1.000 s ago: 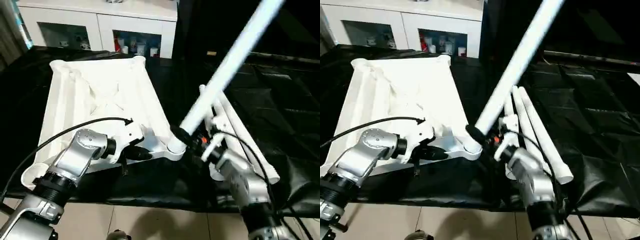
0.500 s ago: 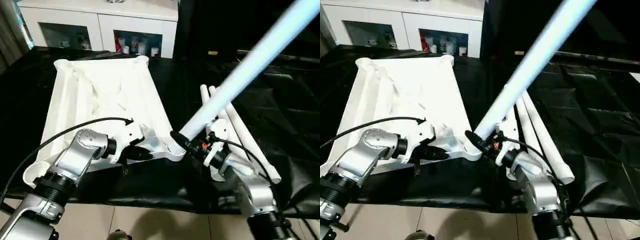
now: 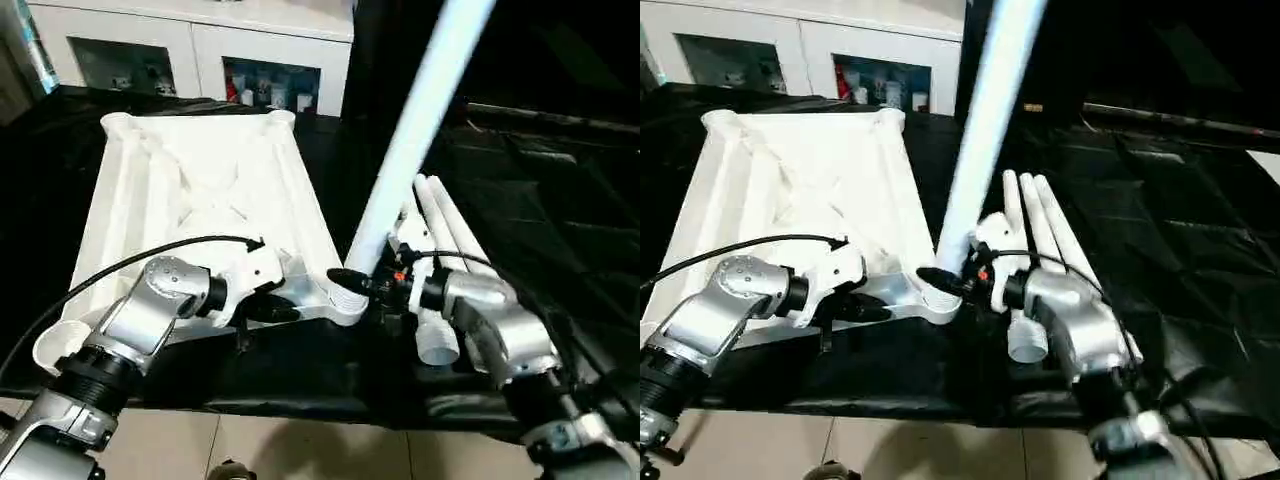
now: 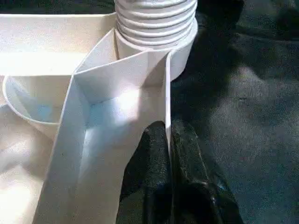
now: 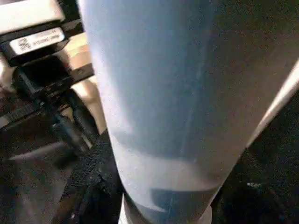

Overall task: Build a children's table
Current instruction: Insert table leg to table base

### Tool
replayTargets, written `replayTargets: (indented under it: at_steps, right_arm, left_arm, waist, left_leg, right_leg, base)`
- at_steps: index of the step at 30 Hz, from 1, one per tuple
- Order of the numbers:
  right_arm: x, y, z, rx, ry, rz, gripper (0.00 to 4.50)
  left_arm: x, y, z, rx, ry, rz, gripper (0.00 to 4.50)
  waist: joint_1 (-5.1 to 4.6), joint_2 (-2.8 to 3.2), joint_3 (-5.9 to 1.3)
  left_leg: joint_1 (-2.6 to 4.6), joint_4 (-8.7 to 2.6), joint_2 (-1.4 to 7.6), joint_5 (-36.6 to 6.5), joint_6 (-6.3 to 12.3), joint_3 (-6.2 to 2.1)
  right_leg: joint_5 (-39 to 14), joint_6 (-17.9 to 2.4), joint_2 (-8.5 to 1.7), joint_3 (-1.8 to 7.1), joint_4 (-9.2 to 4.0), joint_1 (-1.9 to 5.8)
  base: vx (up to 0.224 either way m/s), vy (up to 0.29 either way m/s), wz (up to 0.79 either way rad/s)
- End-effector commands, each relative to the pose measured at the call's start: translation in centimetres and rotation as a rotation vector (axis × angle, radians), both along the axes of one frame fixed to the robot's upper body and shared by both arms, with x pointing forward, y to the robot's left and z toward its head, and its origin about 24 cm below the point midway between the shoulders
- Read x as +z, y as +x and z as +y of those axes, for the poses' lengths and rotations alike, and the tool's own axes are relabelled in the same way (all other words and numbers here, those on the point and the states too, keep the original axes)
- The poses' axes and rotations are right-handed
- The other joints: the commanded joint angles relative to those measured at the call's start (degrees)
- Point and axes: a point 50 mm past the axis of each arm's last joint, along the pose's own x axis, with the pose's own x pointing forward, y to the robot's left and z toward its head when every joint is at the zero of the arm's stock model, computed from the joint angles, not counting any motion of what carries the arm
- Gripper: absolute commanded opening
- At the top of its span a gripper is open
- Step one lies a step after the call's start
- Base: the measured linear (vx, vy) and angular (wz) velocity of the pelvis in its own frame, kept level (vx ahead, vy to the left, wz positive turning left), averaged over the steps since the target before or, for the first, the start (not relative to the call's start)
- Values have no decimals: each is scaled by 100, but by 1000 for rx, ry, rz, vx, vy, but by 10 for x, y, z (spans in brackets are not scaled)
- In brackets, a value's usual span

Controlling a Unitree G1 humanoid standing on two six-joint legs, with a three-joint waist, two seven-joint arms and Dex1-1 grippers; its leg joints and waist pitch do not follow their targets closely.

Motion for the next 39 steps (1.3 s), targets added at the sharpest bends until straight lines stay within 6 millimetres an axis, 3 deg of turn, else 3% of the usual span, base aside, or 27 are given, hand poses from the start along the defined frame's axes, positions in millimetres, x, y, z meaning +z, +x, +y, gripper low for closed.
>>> replayTargets:
  at_steps: [1,6,17,20,26,29,30,32,34,37,38,39]
  right_arm:
    - [-43,-23,-8,70,-102,208,191]
    - [-53,-32,-14,153,-153,240,191]
    - [-62,-42,-17,266,-187,232,191]
    - [-64,-44,-17,272,-180,232,191]
    - [-68,-46,-15,251,-159,237,191]
    - [-73,-38,-15,137,-169,223,191]
    - [-74,-33,-15,89,-180,214,191]
    - [-76,-23,-16,-31,-210,195,191]
    - [-76,-14,-16,-137,-218,198,191]
    - [-78,-3,-14,-272,-233,212,191]
    - [-79,4,-10,-364,-240,220,191]
    - [-79,7,-8,-406,-246,220,191]
  left_arm:
    - [9,3,3,-13,27,-58,0]
    - [8,0,1,-90,37,-59,0]
    - [13,-5,-4,-290,47,-83,0]
    - [14,-3,-3,-295,50,-82,0]
    - [14,-1,1,-282,52,-78,0]
    - [11,0,5,-234,61,-67,0]
    - [11,1,6,-211,67,-69,0]
    - [8,5,9,-145,83,-68,0]
    - [6,6,10,-80,75,-61,0]
    - [5,6,6,14,52,-34,0]
    - [3,4,3,91,40,-15,0]
    - [2,3,2,131,36,-5,0]
  waist:
    - [-11,81,-311]
    - [-11,96,-313]
    - [-35,65,-273]
    - [-35,57,-257]
    - [-33,56,-304]
    - [-49,53,-286]
    - [-73,61,-238]
    - [-125,53,-216]
    - [-204,69,-219]
    - [-279,95,-228]
    - [-324,125,-226]
    - [-395,140,-221]
  left_leg:
    - [149,-452,183,-1392,-148,-47]
    - [172,-465,191,-1556,-189,-54]
    - [222,-512,207,-2209,-280,-84]
    - [265,-536,211,-2458,-312,-106]
    - [251,-548,214,-2137,-281,-90]
    - [255,-556,207,-2330,-321,-95]
    - [280,-572,194,-2679,-373,-119]
    - [310,-593,194,-3127,-490,-183]
    - [302,-615,197,-3330,-562,-241]
    - [298,-634,186,-3566,-617,-295]
    - [309,-650,195,-3745,-631,-324]
    - [276,-691,198,-3862,-670,-356]
  right_leg:
    - [-765,-1050,-456,266,-499,153]
    - [-782,-1068,-447,259,-510,145]
    - [-1588,-989,-469,271,-590,106]
    - [-2070,-916,-494,275,-643,102]
    - [-1326,-1071,-469,267,-582,138]
    - [-1605,-1056,-486,266,-608,115]
    - [-2173,-958,-492,260,-669,89]
    - [-2956,-774,-522,241,-728,66]
    - [-3311,-633,-541,216,-757,57]
    - [-3326,-615,-530,137,-776,80]
    - [-3160,-661,-521,95,-786,86]
    - [-2876,-748,-501,53,-754,114]
  base:
    - [0,0,0]
    - [0,0,0]
    - [0,0,0]
    - [0,0,0]
    - [0,0,0]
    - [0,0,0]
    - [0,0,0]
    - [0,0,0]
    - [-29,7,-9]
    - [-41,16,-14]
    - [-80,46,-33]
    - [-48,35,-22]
